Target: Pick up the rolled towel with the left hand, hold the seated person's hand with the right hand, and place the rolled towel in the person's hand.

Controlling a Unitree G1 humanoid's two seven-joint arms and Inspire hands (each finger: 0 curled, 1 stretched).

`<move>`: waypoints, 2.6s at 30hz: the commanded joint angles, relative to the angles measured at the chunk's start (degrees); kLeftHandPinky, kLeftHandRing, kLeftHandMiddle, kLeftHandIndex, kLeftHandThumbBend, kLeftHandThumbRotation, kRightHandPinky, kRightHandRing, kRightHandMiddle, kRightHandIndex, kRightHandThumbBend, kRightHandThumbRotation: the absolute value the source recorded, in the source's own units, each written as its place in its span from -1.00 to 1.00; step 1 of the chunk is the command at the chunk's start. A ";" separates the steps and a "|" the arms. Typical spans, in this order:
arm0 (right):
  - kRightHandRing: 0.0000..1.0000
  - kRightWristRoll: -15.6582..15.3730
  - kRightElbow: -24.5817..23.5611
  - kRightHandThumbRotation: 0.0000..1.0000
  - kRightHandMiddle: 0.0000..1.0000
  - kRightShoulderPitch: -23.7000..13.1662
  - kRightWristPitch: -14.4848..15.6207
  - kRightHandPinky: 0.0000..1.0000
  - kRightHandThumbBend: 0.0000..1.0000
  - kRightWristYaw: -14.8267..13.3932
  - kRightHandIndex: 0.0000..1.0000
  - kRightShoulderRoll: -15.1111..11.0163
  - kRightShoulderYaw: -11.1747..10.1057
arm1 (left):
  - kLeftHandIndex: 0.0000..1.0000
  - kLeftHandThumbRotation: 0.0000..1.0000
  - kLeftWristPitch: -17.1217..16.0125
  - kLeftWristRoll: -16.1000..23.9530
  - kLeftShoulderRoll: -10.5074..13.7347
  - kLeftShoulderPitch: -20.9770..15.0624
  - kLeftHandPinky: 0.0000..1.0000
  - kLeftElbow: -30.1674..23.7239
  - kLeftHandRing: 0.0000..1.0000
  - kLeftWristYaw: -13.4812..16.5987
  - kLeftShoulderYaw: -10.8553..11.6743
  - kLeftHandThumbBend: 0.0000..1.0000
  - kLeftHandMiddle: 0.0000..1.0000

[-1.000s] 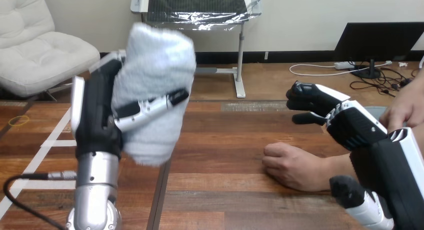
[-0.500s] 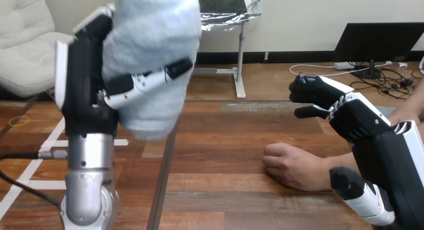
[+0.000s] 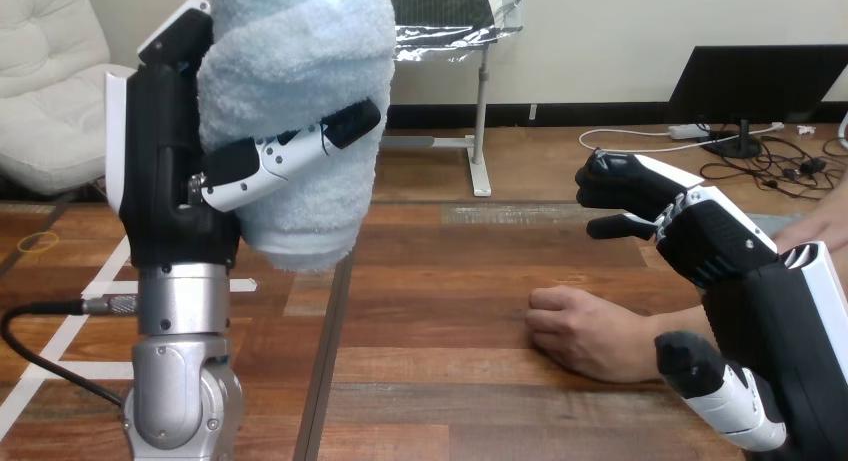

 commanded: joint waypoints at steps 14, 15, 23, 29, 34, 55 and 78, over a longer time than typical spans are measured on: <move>0.58 -0.95 -0.86 0.75 0.61 -2.48 2.38 0.45 0.74 -0.06 0.60 -2.18 -1.78 | -0.25 -1.00 -3.60 -3.52 -2.06 -4.56 -0.56 4.48 -0.45 -2.60 2.36 0.06 -0.33; 0.59 -0.91 -0.60 0.75 0.61 -2.72 2.42 0.46 0.75 0.01 0.60 -2.43 -1.94 | -0.25 -1.00 -3.90 -4.02 -2.19 -4.64 -0.56 4.80 -0.45 -2.94 2.44 0.06 -0.33; 0.60 -0.71 0.50 0.75 0.62 -4.20 3.08 0.47 0.82 0.29 0.61 -4.28 -2.92 | -0.25 -1.00 -5.15 -5.46 -2.79 -4.98 -0.55 6.18 -0.45 -4.13 2.80 0.05 -0.33; 0.59 -1.27 1.79 0.78 0.61 -6.10 3.35 0.44 0.81 0.57 0.62 -6.21 -4.07 | -0.24 -1.00 -5.46 -5.67 -3.04 -5.10 -0.55 6.74 -0.44 -4.45 2.99 0.05 -0.33; 0.58 -0.20 4.22 0.77 0.61 -8.24 3.13 0.41 0.76 1.59 0.62 -8.36 -5.13 | -0.24 -1.00 -6.01 -6.32 -3.03 -5.29 -0.54 7.37 -0.44 -5.45 3.26 0.03 -0.32; 0.59 -1.79 12.80 0.57 0.65 -15.19 4.41 0.39 0.81 3.72 0.63 -15.69 -9.21 | -0.24 -1.00 -5.95 -6.20 -3.69 -5.09 -0.53 7.14 -0.43 -5.63 4.30 0.03 -0.32; 0.62 -5.11 17.81 0.44 0.69 -18.71 7.91 0.37 0.83 4.53 0.68 -21.33 -10.08 | -0.24 -1.00 -7.69 -6.84 -3.91 -5.35 -0.54 8.22 -0.43 -6.15 4.59 0.05 -0.31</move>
